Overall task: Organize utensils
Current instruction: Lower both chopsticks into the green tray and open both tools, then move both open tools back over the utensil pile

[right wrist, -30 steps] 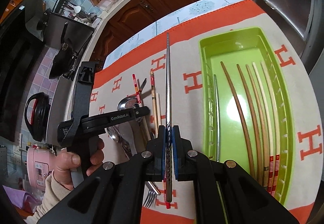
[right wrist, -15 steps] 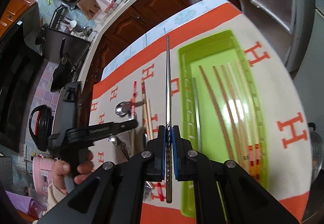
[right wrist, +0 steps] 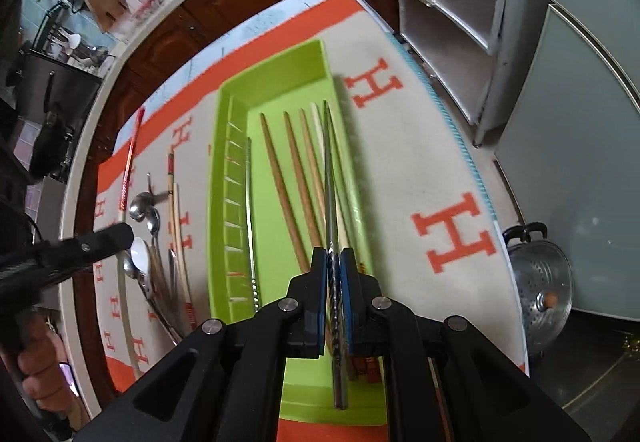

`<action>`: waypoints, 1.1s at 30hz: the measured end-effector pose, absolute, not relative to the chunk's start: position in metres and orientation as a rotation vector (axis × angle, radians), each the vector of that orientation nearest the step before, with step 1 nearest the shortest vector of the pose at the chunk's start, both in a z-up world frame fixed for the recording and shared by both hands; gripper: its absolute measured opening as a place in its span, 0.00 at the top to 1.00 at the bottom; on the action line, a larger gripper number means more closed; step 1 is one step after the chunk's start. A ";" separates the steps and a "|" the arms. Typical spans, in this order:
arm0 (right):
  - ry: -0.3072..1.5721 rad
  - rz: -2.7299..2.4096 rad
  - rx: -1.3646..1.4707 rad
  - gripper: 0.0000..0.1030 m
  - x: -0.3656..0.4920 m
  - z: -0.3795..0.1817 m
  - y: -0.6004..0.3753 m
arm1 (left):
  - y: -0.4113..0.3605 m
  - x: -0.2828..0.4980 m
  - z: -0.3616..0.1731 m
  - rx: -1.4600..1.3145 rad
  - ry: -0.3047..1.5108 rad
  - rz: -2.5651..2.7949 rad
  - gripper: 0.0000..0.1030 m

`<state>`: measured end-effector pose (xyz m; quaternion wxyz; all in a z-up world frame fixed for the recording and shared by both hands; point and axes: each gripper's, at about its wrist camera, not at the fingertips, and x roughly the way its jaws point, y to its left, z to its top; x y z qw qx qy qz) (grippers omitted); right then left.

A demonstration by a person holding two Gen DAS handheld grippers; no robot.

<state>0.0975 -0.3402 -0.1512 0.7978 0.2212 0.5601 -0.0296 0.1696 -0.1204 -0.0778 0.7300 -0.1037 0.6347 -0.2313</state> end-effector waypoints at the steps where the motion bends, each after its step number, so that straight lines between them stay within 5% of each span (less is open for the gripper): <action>1: 1.199 -0.056 0.490 0.93 0.097 -0.156 -0.343 | -0.126 0.168 -0.078 -0.223 1.401 -0.515 0.97; 12: 1.066 -0.106 0.530 0.89 0.067 -0.120 -0.360 | -0.195 0.169 -0.105 -0.143 1.435 -0.508 0.96; 17: 1.036 -0.122 0.561 0.88 0.050 -0.108 -0.371 | -0.203 0.164 -0.115 -0.104 1.442 -0.491 0.75; 33: 1.086 -0.069 0.537 0.88 0.048 -0.117 -0.340 | -0.128 0.112 -0.094 -0.012 1.354 -0.435 0.62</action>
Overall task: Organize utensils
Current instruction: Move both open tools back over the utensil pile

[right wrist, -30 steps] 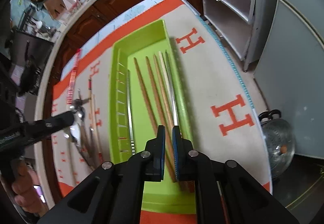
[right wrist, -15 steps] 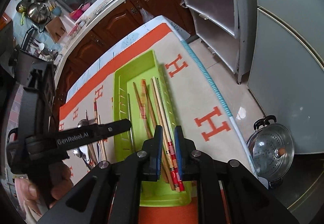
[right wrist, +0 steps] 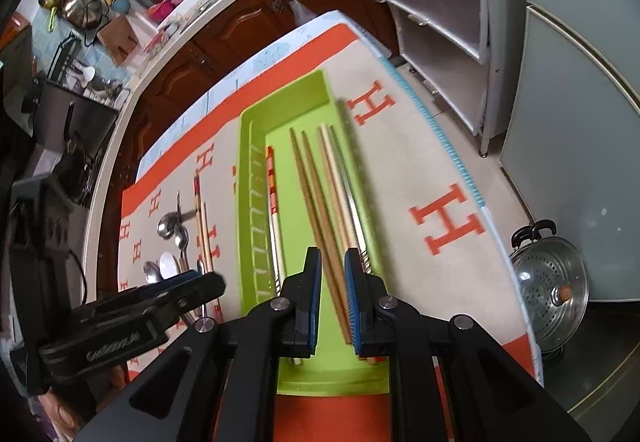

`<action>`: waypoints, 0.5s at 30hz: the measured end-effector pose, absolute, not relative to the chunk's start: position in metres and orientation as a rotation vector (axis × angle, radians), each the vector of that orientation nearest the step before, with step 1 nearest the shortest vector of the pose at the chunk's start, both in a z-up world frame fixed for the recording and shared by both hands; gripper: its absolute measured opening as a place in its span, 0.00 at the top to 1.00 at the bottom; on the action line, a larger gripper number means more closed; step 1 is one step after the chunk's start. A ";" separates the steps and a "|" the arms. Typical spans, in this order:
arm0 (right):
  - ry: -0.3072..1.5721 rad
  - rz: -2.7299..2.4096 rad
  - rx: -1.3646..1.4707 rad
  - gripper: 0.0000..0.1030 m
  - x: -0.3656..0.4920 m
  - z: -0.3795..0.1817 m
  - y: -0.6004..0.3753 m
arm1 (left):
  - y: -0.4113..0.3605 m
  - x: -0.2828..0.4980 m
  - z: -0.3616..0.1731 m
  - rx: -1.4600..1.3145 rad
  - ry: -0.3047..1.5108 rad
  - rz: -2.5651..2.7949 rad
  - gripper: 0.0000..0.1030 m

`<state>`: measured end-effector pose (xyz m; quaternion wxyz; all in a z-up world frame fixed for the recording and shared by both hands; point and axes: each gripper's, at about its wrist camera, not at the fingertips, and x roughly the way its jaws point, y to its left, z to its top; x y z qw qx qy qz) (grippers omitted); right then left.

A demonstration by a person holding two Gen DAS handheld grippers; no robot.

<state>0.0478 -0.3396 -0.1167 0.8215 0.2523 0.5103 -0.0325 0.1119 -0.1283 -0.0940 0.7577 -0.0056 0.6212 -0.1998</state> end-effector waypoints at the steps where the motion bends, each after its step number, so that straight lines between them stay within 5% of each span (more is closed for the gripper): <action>1: 1.091 -0.061 0.530 0.88 0.049 -0.117 -0.334 | -0.117 0.107 -0.093 -0.011 1.344 -0.425 0.62; 15: 1.134 0.057 0.401 0.88 0.071 -0.113 -0.259 | 0.015 0.082 -0.101 -0.124 1.303 -0.214 0.62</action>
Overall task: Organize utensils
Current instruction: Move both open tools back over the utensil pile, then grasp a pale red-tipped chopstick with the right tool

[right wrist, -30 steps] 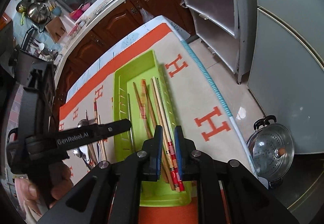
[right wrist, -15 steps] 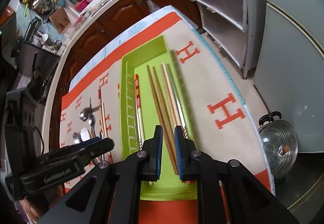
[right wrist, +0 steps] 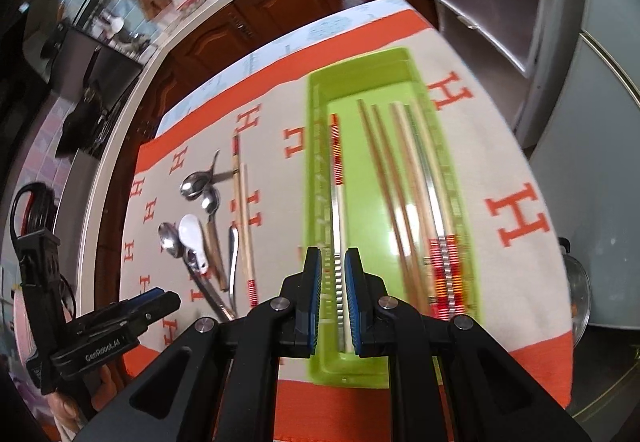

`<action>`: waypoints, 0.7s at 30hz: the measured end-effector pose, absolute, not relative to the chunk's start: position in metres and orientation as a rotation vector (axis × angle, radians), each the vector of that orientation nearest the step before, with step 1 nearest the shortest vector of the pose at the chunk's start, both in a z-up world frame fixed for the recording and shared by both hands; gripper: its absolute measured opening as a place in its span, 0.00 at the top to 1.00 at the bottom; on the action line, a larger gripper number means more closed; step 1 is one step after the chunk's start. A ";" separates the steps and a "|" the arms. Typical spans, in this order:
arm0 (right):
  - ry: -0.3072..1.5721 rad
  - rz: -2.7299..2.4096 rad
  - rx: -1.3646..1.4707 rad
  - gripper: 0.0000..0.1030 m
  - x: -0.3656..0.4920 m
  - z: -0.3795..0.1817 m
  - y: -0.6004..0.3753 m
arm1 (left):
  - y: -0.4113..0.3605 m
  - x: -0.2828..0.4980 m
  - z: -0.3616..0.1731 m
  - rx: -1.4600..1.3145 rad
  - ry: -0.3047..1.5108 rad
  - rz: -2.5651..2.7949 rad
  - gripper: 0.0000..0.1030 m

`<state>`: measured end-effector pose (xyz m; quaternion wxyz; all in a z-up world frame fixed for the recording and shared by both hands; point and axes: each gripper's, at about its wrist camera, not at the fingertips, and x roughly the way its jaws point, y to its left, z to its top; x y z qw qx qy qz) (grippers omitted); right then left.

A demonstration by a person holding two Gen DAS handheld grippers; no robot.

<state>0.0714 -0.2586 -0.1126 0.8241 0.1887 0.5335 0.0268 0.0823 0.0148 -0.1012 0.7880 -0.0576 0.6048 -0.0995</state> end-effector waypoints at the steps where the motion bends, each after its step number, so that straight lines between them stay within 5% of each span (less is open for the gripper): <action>1: 1.138 0.066 0.392 0.88 0.073 -0.112 -0.252 | 0.019 0.081 -0.102 -0.128 1.299 -0.206 0.62; 21: 1.354 0.298 0.148 0.88 0.101 -0.163 -0.125 | 0.042 0.080 -0.124 -0.136 1.286 -0.202 0.62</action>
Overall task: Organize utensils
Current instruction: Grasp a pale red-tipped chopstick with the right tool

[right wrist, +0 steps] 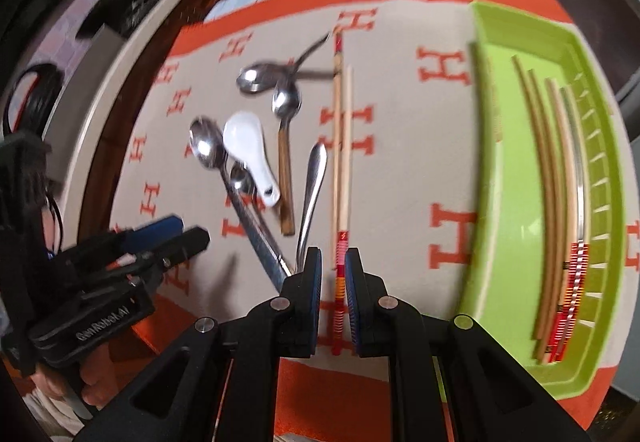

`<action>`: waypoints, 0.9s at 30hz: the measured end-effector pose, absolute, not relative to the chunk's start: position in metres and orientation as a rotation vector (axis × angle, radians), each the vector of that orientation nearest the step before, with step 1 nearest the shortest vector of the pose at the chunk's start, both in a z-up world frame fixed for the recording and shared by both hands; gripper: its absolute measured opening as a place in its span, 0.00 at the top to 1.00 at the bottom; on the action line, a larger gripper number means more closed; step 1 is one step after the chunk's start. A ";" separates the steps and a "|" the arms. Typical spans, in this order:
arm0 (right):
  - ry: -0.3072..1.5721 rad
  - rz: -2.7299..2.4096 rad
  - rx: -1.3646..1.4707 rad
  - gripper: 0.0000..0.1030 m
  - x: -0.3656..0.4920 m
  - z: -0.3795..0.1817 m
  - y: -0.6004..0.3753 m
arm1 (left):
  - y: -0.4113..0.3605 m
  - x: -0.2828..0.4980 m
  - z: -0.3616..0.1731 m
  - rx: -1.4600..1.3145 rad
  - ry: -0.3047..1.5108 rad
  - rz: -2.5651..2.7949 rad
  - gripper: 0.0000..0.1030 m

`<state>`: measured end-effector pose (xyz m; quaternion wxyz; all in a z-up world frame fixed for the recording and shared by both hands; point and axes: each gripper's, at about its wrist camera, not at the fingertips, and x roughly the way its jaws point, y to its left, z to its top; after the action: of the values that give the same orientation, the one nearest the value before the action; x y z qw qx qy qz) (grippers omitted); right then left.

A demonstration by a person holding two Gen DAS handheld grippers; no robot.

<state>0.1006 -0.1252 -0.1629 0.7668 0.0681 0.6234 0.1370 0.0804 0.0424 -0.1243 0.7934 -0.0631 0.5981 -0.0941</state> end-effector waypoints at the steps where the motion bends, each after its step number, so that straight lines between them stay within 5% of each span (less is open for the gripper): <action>1: 1.373 0.301 0.132 0.88 0.101 -0.169 -0.121 | 0.044 0.081 -0.125 -0.141 1.287 -0.202 0.62; 27: 1.447 0.190 -0.041 0.88 0.121 -0.209 -0.118 | 0.061 0.085 -0.127 -0.195 1.279 -0.223 0.62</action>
<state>0.1207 -0.1180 -0.2095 0.7453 -0.0186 0.6608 0.0867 0.0849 0.0610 -0.1267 0.7921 -0.0907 0.5947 -0.1037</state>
